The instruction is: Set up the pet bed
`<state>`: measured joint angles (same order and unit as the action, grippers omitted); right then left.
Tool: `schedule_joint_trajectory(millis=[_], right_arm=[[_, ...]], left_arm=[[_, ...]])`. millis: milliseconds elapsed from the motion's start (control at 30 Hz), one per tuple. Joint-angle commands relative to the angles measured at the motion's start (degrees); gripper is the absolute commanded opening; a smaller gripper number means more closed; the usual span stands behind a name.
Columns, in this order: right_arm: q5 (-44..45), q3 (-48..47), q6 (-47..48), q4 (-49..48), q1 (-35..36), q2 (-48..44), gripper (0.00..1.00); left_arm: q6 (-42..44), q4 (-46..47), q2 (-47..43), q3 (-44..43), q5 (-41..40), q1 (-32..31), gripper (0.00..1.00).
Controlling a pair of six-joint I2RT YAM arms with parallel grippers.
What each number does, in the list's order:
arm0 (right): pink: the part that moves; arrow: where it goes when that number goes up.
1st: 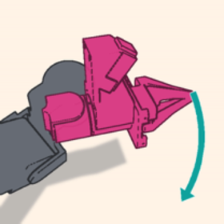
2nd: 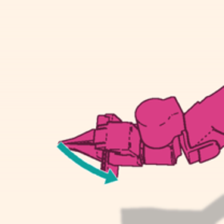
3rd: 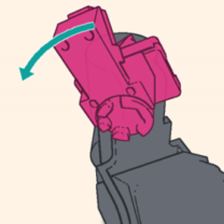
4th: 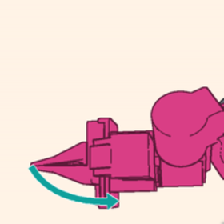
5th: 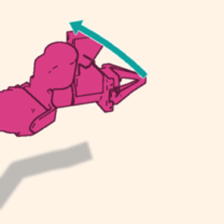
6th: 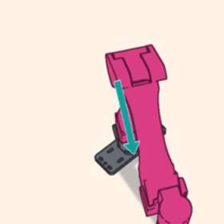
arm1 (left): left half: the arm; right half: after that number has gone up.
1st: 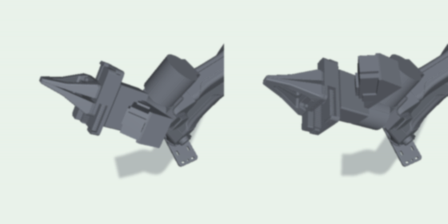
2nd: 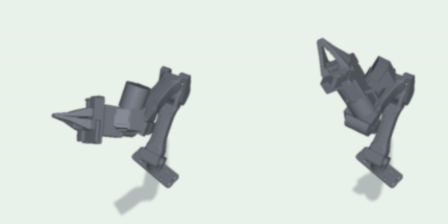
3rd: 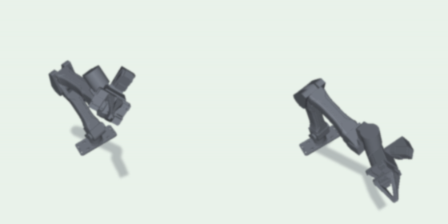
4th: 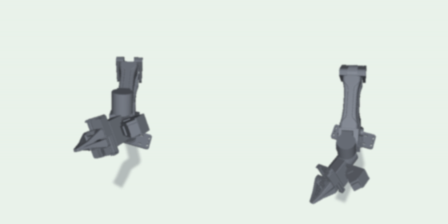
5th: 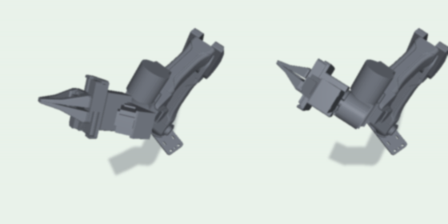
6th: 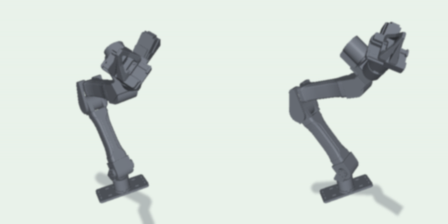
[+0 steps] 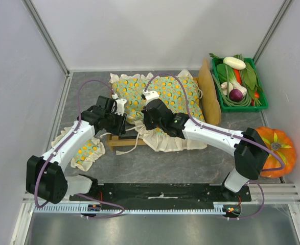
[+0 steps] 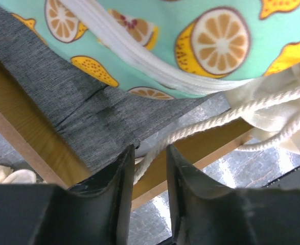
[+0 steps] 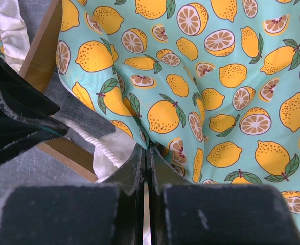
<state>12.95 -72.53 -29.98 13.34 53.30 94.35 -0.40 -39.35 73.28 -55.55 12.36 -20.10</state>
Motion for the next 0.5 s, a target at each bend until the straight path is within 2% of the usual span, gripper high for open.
schedule_joint_trajectory(millis=[0,67,233,300,467], right_arm=[[-0.03,-0.59,0.36,-1.39,-0.74,-0.48,0.04],[-0.12,-0.59,0.27,-1.48,-0.83,-0.57,0.04],[-0.56,-0.51,0.18,-1.57,-1.18,-1.00,0.05],[-0.99,-0.42,0.18,-1.74,-1.18,-1.09,0.05],[-1.52,-0.16,-0.26,-1.83,-1.18,-1.62,0.05]], left_arm=[[1.90,0.33,0.46,-1.75,-4.62,-0.38,0.13],[1.11,0.42,-0.23,-2.11,-3.49,-0.47,0.02],[-2.75,3.75,-4.89,-2.28,2.56,-0.56,0.02],[-6.35,8.66,-6.30,-1.76,6.77,-0.56,0.02],[-14.43,18.77,-8.94,-1.14,11.54,-0.56,0.02]])
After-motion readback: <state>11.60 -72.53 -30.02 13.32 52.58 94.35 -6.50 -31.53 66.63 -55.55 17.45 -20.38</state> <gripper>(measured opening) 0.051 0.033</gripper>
